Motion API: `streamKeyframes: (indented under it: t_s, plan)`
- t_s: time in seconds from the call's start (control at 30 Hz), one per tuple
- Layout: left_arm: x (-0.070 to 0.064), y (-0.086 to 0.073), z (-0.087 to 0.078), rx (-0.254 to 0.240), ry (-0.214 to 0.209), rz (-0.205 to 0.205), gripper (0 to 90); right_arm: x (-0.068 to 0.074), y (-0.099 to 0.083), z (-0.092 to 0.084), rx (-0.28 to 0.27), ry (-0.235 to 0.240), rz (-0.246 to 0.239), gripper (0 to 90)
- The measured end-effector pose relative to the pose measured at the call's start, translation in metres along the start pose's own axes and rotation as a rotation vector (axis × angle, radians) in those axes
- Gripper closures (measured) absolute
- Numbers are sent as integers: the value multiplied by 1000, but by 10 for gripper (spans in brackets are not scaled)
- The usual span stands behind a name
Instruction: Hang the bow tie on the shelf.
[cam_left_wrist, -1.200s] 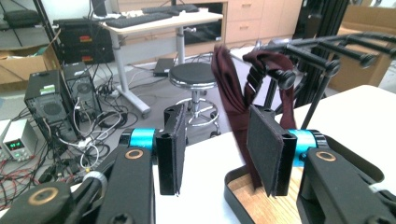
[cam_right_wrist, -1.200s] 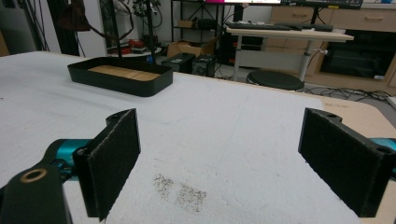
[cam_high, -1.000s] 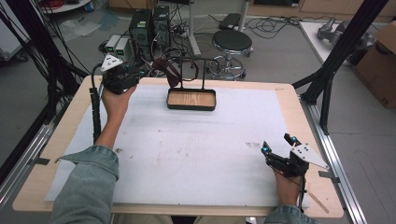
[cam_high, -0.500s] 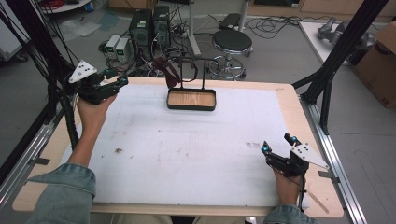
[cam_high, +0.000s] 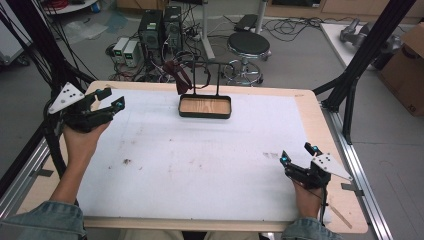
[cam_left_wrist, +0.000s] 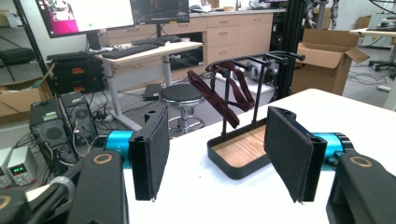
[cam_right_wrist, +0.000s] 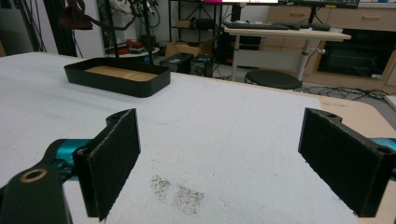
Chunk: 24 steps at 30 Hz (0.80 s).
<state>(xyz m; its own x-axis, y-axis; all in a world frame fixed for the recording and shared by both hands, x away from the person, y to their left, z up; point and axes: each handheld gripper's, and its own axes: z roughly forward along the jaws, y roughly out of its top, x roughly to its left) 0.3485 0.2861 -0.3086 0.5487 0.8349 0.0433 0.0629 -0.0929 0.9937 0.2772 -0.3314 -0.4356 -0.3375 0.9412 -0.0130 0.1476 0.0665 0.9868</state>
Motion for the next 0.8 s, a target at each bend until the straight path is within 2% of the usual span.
streamKeyframes:
  t_s: [0.13, 0.4, 0.67, 0.8]
  plan:
    - [-1, -6, -14, 2, 14, -6, 395, 0, 0, 0, 0, 0, -3, 118]
    - [-4, -33, -37, 34, 51, -20, 356, 0, 0, 0, 0, 0, -3, 118]
    - [-14, -59, -47, 64, 92, -32, 278, 0, 0, 0, 1, -1, -3, 118]
    - [-20, -73, -49, 82, 130, -49, 202, 0, 0, 0, 0, -1, -10, 118]
